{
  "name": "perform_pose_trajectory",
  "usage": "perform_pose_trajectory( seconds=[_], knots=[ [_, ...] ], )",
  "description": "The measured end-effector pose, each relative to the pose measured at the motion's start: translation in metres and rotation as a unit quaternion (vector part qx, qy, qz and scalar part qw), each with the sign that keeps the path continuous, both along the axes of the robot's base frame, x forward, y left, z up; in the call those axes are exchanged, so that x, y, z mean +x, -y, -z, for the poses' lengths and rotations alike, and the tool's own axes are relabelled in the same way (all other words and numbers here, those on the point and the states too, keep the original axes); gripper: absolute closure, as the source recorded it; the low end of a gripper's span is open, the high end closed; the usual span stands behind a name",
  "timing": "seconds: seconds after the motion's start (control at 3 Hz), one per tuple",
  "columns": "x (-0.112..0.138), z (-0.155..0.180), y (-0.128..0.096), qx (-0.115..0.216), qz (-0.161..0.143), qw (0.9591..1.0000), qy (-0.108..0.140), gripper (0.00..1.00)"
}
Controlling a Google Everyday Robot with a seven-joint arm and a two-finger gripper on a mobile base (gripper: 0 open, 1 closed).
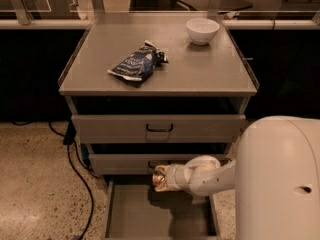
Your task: Pick orange can from bottom drawer and place on counter
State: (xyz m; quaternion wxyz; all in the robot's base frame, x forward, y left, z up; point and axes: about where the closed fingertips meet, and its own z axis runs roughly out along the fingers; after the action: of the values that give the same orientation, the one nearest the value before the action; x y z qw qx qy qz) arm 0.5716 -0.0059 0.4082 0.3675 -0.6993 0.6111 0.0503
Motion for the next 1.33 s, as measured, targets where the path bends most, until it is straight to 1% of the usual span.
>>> perform_pose_trajectory(
  seconds=[0.33, 0.67, 1.0, 1.33],
  knots=[
    [0.017, -0.044, 0.004, -0.013, -0.002, 0.9995, 0.03, 1.0],
    [0.033, -0.078, 0.002, -0.021, -0.006, 0.9982, 0.056, 1.0],
    [0.038, -0.107, 0.005, -0.017, -0.001, 0.9976, 0.067, 1.0],
    [0.025, -0.136, 0.027, -0.022, 0.012, 0.9968, 0.075, 1.0]
  ],
)
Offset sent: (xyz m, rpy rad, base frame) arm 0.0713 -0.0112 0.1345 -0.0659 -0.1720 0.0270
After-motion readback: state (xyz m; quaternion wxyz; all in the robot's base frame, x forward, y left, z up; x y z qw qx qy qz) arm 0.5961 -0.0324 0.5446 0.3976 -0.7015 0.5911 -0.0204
